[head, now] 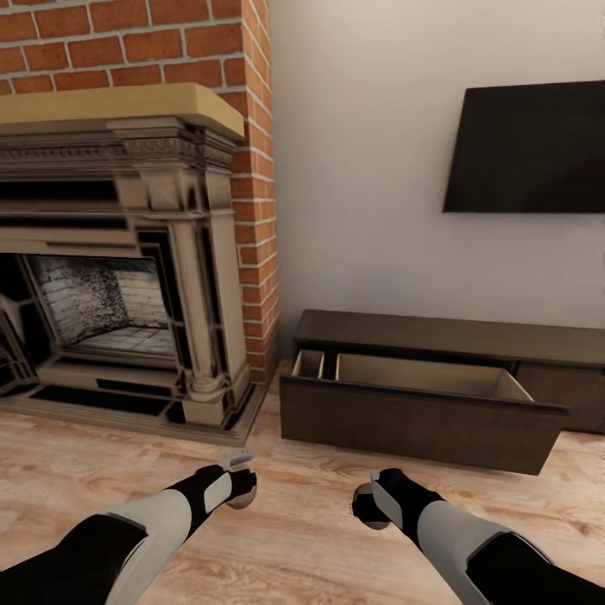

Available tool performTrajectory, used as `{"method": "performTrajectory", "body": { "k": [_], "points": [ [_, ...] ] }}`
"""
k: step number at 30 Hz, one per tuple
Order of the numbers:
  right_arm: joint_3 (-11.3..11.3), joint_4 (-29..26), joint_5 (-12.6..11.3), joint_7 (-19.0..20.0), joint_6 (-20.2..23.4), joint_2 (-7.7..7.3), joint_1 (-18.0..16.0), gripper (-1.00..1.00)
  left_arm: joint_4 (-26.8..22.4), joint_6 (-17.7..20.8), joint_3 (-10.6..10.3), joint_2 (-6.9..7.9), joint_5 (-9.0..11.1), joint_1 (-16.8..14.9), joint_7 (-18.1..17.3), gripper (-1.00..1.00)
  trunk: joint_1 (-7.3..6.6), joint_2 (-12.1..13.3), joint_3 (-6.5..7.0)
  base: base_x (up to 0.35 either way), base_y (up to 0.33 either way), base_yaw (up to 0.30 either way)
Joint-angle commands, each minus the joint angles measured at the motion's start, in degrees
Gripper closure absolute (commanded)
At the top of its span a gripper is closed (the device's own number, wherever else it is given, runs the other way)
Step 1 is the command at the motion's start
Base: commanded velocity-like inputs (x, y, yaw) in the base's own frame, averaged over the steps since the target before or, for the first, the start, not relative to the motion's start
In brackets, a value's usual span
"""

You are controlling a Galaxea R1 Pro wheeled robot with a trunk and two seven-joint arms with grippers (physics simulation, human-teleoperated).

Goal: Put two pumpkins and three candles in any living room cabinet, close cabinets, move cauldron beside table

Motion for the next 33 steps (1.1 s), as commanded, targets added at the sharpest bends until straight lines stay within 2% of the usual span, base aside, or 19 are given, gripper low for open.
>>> {"method": "performTrajectory", "body": {
  "k": [1,5,16,33],
  "points": [
    [0.42,-0.14,-0.57,-0.41,0.24,-0.02,0.0,1.0,0.09,0.09,-0.51,-0.08,0.52,-0.08,0.16,1.0,-0.01,-0.03,-0.06,0.0,-0.289,0.0],
    [0.42,0.52,-0.63,-0.41,0.19,-0.02,0.0,1.0,0.09,0.02,-0.51,-0.13,0.52,-0.07,0.16,1.0,-0.01,-0.03,-0.06,0.0,-0.234,0.0],
    [0.53,0.83,-0.82,-0.33,0.18,-0.02,0.0,1.0,0.09,0.02,-0.52,-0.17,0.51,-0.07,0.07,1.0,-0.01,-0.03,-0.06,0.0,-0.021,-0.007],
    [0.37,0.83,-0.83,-0.42,0.26,-0.02,0.0,1.0,0.09,0.01,-0.59,-0.73,0.51,0.23,-0.1,1.0,-0.01,-0.03,-0.06,0.0,0.0,-0.272]
  ]
}}
